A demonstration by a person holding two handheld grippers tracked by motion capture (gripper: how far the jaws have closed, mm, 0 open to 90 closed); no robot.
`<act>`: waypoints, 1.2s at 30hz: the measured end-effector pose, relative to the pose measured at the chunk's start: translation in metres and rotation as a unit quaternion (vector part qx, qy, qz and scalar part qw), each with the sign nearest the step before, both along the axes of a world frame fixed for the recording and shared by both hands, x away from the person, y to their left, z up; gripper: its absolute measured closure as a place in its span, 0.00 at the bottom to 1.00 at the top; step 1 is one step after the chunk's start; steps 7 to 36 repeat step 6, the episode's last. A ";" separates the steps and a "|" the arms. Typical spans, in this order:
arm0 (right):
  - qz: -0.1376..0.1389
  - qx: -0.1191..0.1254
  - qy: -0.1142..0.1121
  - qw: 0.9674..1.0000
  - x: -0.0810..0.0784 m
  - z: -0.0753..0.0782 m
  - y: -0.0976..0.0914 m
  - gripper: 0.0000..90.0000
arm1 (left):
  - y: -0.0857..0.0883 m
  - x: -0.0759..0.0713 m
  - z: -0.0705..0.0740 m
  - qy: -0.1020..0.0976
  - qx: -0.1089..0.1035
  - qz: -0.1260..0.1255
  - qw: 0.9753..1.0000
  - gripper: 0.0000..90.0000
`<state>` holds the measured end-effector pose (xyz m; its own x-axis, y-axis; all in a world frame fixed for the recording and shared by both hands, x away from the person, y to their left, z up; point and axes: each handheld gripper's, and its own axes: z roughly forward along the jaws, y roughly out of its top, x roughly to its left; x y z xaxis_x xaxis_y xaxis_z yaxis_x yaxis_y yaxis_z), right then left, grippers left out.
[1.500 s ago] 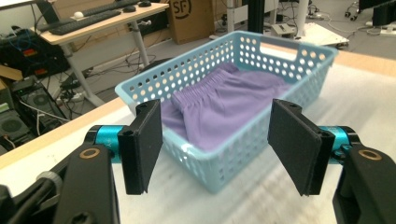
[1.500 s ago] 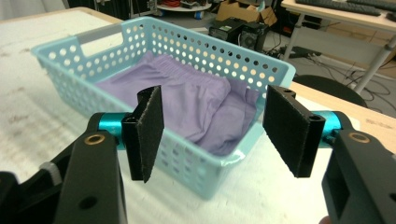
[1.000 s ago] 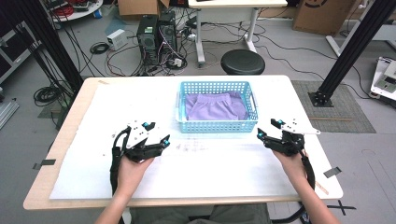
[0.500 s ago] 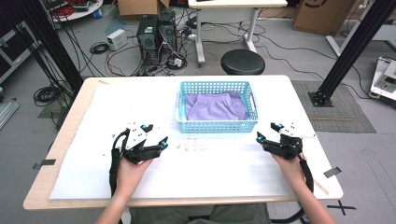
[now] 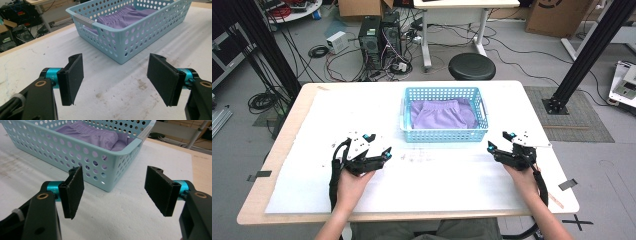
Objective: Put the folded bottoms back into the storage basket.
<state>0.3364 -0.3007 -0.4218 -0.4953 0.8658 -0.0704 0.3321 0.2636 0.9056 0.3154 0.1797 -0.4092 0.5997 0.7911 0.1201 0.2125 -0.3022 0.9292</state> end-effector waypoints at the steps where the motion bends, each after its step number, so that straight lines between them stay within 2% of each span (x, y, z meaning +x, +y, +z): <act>1: 0.000 -0.002 -0.001 1.000 0.000 0.000 0.000 0.36 | 0.000 0.000 0.000 0.001 0.001 -0.001 1.000 0.33; 36: 0.000 -0.003 -0.002 1.000 0.002 -0.001 -0.001 0.35 | 0.000 0.001 -0.001 0.002 0.004 0.003 1.000 0.33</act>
